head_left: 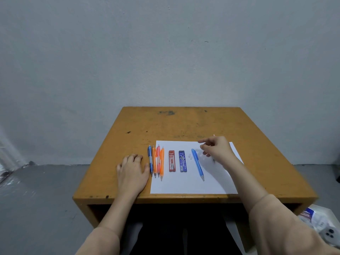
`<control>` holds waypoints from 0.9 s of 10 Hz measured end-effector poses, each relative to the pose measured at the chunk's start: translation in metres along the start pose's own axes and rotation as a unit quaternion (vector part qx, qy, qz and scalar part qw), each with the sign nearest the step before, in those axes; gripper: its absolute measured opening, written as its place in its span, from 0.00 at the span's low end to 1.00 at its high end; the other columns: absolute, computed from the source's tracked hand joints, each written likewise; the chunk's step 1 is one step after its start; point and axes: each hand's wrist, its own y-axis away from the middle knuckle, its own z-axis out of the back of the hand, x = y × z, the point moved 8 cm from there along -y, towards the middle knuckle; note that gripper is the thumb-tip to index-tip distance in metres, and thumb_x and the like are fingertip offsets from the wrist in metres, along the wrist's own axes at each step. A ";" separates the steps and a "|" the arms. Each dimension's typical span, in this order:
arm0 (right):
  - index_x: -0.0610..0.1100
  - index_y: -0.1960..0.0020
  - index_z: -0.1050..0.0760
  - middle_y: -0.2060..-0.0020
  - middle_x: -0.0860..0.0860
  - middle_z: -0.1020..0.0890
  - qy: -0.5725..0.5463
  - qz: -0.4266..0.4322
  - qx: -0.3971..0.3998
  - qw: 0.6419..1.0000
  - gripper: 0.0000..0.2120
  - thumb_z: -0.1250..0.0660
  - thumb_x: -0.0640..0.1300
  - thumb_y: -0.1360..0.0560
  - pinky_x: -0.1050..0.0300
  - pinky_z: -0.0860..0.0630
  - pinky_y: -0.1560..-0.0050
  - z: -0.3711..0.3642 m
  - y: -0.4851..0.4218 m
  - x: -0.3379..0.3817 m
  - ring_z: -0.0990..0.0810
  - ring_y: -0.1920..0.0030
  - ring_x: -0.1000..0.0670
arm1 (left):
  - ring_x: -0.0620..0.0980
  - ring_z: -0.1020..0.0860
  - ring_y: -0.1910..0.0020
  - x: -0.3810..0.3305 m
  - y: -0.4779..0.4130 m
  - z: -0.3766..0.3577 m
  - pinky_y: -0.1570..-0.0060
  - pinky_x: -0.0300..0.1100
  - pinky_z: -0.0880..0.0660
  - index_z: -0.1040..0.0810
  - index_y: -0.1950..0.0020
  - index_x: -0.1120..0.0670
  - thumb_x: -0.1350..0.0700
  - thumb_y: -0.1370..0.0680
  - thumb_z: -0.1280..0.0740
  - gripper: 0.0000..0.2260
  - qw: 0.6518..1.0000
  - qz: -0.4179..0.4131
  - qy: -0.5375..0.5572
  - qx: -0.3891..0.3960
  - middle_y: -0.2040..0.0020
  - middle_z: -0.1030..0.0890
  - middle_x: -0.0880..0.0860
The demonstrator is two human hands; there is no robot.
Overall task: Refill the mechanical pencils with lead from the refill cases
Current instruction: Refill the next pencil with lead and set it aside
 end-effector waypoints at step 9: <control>0.48 0.28 0.32 0.33 0.51 0.27 0.309 0.136 0.240 0.910 0.34 0.25 0.52 0.31 0.51 0.36 0.36 -0.081 -0.005 0.038 0.39 0.30 0.49 | 0.46 0.38 0.30 0.001 -0.001 0.000 0.32 0.47 0.40 0.31 0.29 0.49 0.43 0.20 0.43 0.21 1.000 -0.003 0.003 -0.006 0.31 0.31 0.47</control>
